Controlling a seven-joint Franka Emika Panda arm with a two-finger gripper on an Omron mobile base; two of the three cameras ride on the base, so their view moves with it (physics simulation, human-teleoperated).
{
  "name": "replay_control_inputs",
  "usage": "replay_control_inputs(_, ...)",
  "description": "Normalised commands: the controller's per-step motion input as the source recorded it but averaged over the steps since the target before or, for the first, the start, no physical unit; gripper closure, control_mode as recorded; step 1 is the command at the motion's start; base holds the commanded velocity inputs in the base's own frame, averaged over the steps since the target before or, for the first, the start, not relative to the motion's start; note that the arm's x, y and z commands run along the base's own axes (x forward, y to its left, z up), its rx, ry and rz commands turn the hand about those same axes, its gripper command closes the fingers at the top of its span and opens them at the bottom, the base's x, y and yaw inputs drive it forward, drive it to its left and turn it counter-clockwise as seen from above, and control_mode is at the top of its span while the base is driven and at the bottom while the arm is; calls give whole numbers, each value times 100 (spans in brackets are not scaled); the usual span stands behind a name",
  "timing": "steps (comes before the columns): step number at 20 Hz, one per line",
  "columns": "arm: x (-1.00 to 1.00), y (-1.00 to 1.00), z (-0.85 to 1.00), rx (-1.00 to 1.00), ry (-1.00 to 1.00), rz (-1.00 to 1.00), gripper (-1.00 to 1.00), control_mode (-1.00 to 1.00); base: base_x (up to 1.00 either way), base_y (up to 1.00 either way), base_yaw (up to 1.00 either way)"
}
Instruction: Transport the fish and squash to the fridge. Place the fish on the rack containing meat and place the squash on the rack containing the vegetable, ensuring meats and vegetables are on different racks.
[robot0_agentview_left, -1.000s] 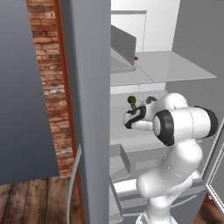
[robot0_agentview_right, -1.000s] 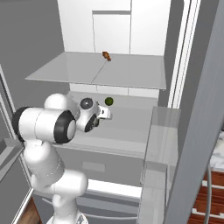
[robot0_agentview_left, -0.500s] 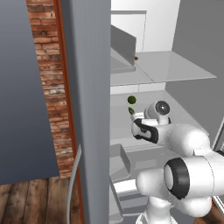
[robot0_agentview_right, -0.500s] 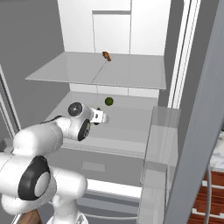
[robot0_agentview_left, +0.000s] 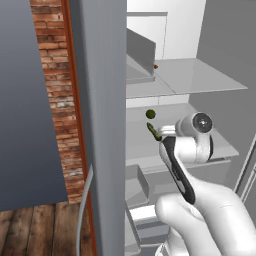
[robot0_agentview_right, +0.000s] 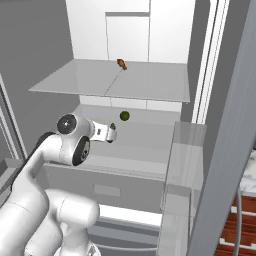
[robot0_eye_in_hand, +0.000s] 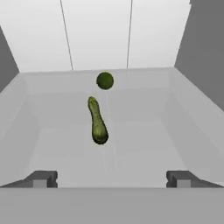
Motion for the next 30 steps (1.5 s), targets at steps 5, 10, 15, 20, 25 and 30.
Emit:
replay_control_inputs(5,-89,-9,82,5,10,0,-100,-100,0,0,0)
replay_control_inputs(10,-99,0,99,0,13,0,-100,-100,0,0,0)
replay_control_inputs(15,-100,0,100,0,15,0,-100,-100,0,0,0)
replay_control_inputs(20,-69,0,95,0,23,0,-100,-100,0,0,0)
replay_control_inputs(25,-64,1,45,0,1,0,-100,-100,0,0,0)
replay_control_inputs(30,-70,4,7,0,-23,1,-100,-100,0,0,0)
